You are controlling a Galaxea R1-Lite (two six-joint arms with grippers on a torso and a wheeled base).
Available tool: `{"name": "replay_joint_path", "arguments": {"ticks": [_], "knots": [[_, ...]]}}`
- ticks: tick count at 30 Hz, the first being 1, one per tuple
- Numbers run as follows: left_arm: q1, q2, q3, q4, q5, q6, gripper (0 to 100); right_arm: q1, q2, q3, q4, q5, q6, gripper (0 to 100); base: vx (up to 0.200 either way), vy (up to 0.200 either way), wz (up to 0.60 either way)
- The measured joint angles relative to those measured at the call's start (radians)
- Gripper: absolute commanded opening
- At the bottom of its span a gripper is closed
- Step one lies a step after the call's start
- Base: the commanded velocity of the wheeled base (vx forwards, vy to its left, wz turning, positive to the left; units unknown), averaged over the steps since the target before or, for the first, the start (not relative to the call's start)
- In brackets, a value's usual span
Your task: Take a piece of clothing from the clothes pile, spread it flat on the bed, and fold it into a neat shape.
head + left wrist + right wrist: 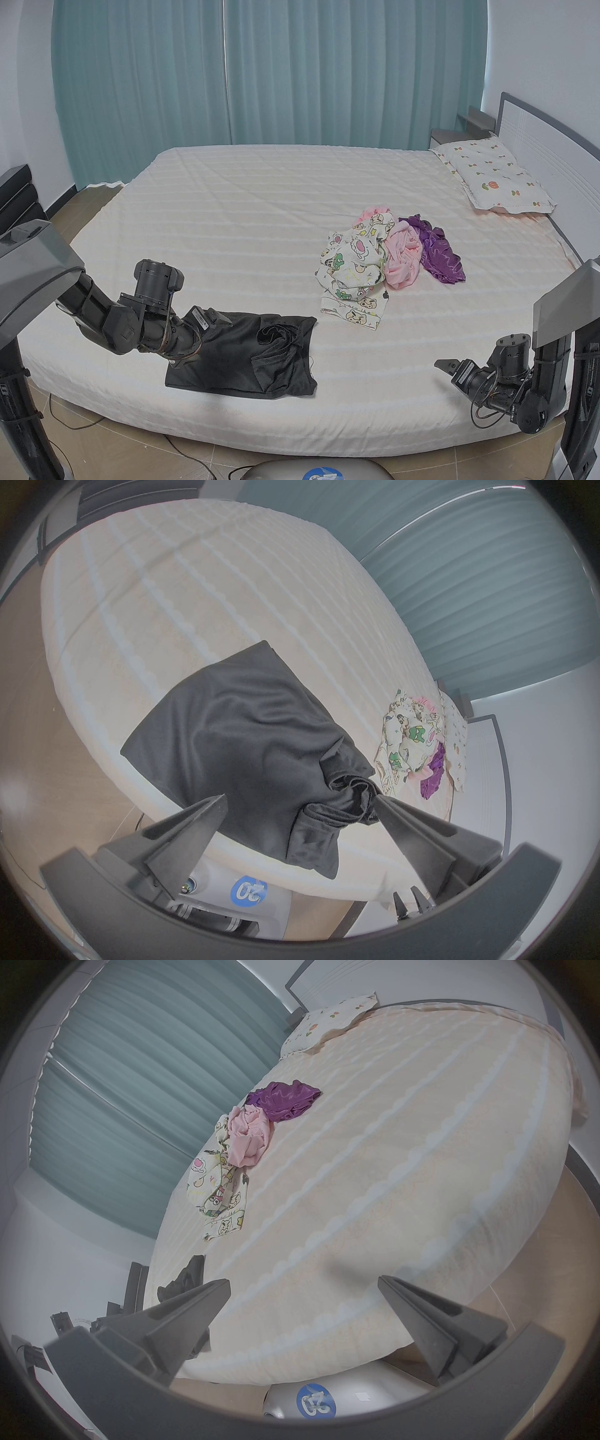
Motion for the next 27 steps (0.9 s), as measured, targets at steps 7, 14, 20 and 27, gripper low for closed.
{"name": "replay_joint_path", "arguments": {"ticks": [7,14,20,27], "knots": [[0.043,0.003,0.024,-0.040,-0.027,-0.001,100,0.009,-0.004,-0.004,0.000,-0.022,-0.003,100,0.000,0.200,0.00],[0.098,0.002,0.034,-0.044,-0.086,-0.001,100,0.053,-0.016,-0.029,0.000,-0.032,-0.014,100,0.000,0.200,0.00],[0.127,-0.001,0.034,-0.044,-0.107,0.000,100,0.078,-0.011,-0.077,0.000,-0.042,-0.035,100,0.000,0.200,0.00],[0.146,-0.001,0.034,-0.044,-0.130,0.000,100,0.157,-0.011,-0.188,0.127,-0.117,-0.069,100,0.000,0.200,0.00]]}}
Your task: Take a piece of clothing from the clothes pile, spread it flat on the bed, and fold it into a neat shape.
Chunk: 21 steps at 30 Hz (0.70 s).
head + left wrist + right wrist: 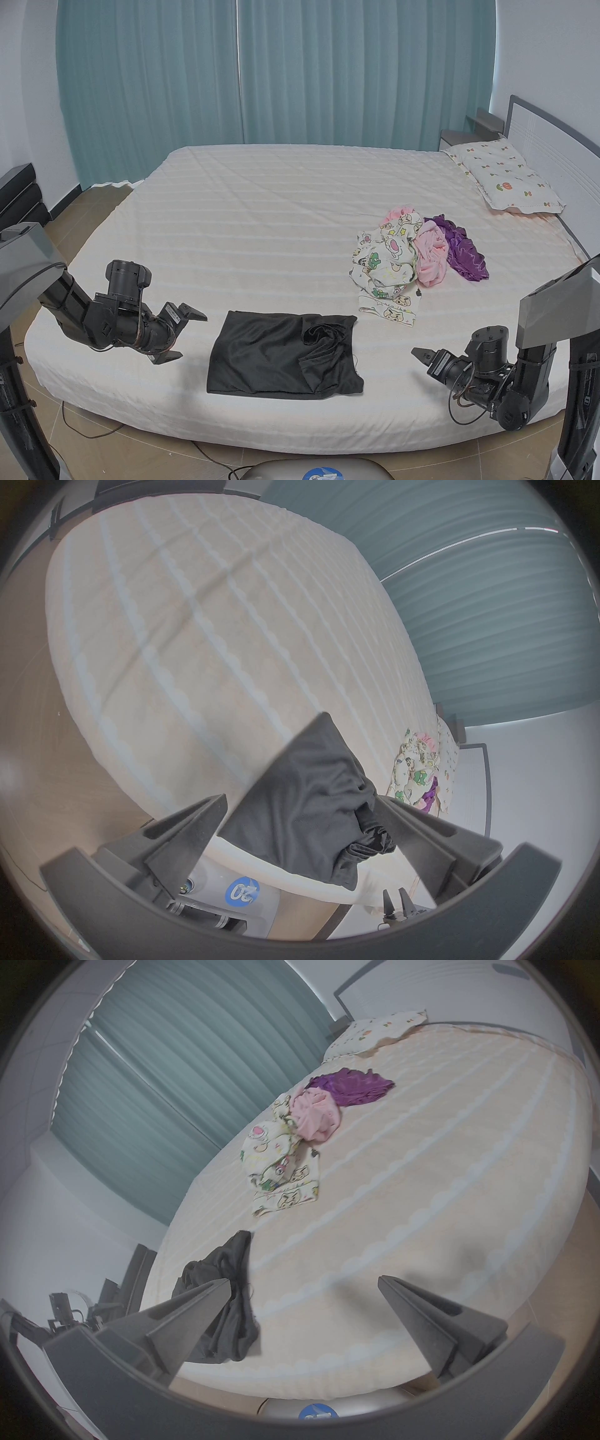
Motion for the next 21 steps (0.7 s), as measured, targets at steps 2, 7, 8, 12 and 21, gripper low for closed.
{"name": "replay_joint_path", "arguments": {"ticks": [2,7,8,12,21], "knots": [[0.003,0.000,0.000,0.000,-0.003,0.000,100,0.028,-0.001,-0.045,0.064,-0.020,-0.006,100,0.000,0.200,0.00],[0.011,0.003,-0.001,0.000,-0.009,-0.002,100,0.100,-0.012,-0.169,0.239,-0.063,-0.037,100,0.000,0.200,0.00],[0.013,0.003,-0.002,0.000,-0.009,-0.002,100,0.113,-0.014,-0.190,0.263,-0.070,-0.044,100,0.000,0.200,0.00],[0.016,0.006,-0.002,0.001,-0.014,-0.003,100,0.149,-0.021,-0.270,0.352,-0.127,-0.075,100,0.000,0.200,0.00],[0.018,0.010,0.001,0.000,-0.016,-0.004,100,0.169,-0.021,-0.355,0.487,-0.180,-0.121,100,0.000,0.022,0.00]]}}
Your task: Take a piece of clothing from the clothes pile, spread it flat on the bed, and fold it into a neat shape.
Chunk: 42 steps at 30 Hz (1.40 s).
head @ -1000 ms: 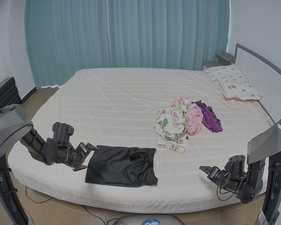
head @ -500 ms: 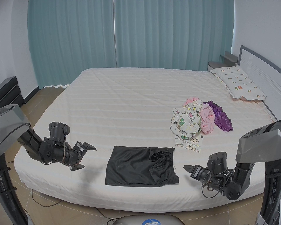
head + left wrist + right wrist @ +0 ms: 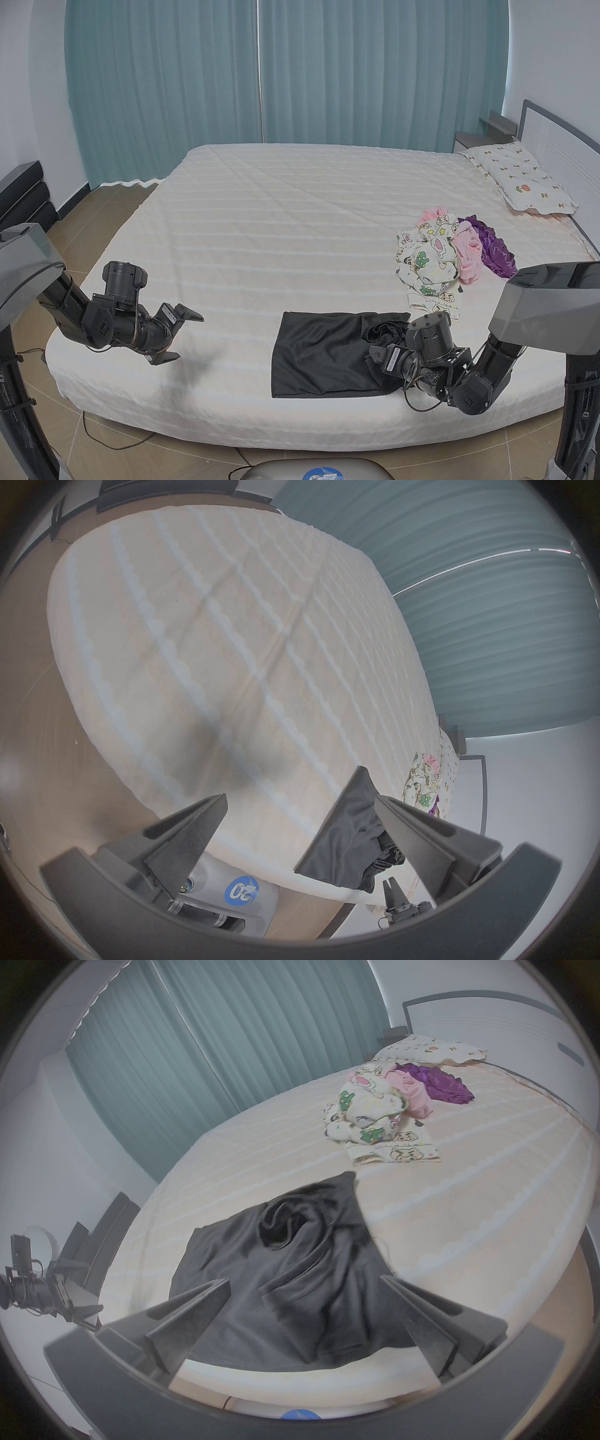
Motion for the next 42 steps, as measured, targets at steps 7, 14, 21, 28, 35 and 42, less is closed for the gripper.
{"name": "replay_joint_path", "arguments": {"ticks": [7,14,21,28,35,42], "knots": [[-0.001,0.002,0.001,0.000,0.001,0.000,100,0.001,0.020,-0.071,0.137,-0.043,-0.003,100,0.000,0.000,0.00],[-0.005,0.002,0.003,0.000,0.003,-0.001,100,-0.007,0.030,-0.123,0.240,-0.062,-0.026,100,0.000,0.000,0.00],[-0.007,0.003,0.004,0.000,0.003,-0.001,100,-0.027,0.042,-0.176,0.332,-0.061,-0.054,100,0.000,0.000,0.00],[-0.009,0.005,0.009,0.001,0.000,-0.003,100,-0.031,0.062,-0.214,0.397,-0.054,-0.091,100,0.000,0.000,0.00],[-0.009,0.005,0.011,0.000,0.000,-0.001,100,-0.072,0.049,-0.202,0.459,-0.064,-0.110,100,0.000,0.000,0.00],[-0.010,0.005,0.012,0.000,0.001,-0.001,100,-0.126,0.015,-0.134,0.448,-0.061,-0.110,100,0.000,0.000,0.00]]}}
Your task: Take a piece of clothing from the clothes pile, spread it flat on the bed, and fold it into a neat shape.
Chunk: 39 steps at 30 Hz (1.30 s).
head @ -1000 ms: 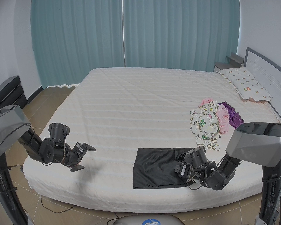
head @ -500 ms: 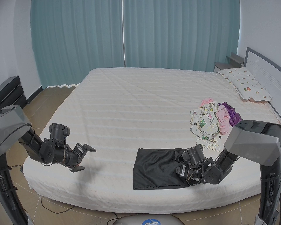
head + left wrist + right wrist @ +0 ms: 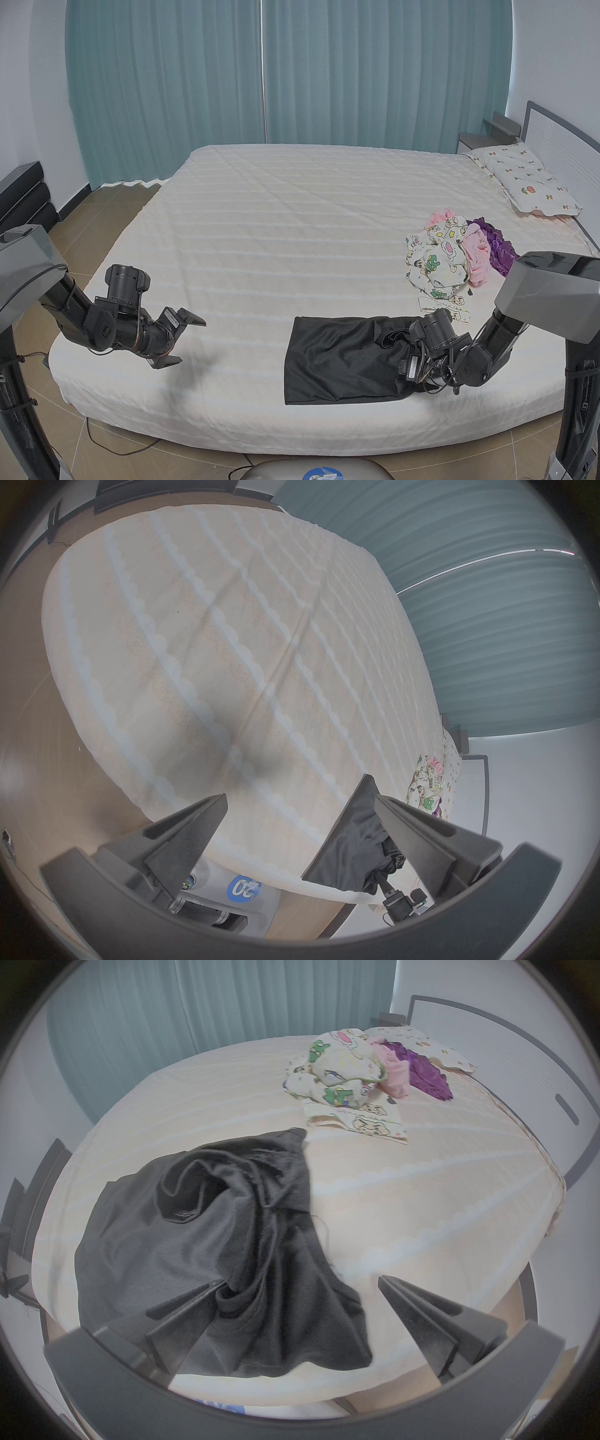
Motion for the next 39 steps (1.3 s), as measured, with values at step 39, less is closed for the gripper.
{"name": "replay_joint_path", "arguments": {"ticks": [39], "knots": [[0.000,0.001,-0.002,0.000,-0.001,-0.001,100,-0.041,-0.150,0.040,-0.246,0.257,0.239,100,0.000,0.000,0.00]]}}
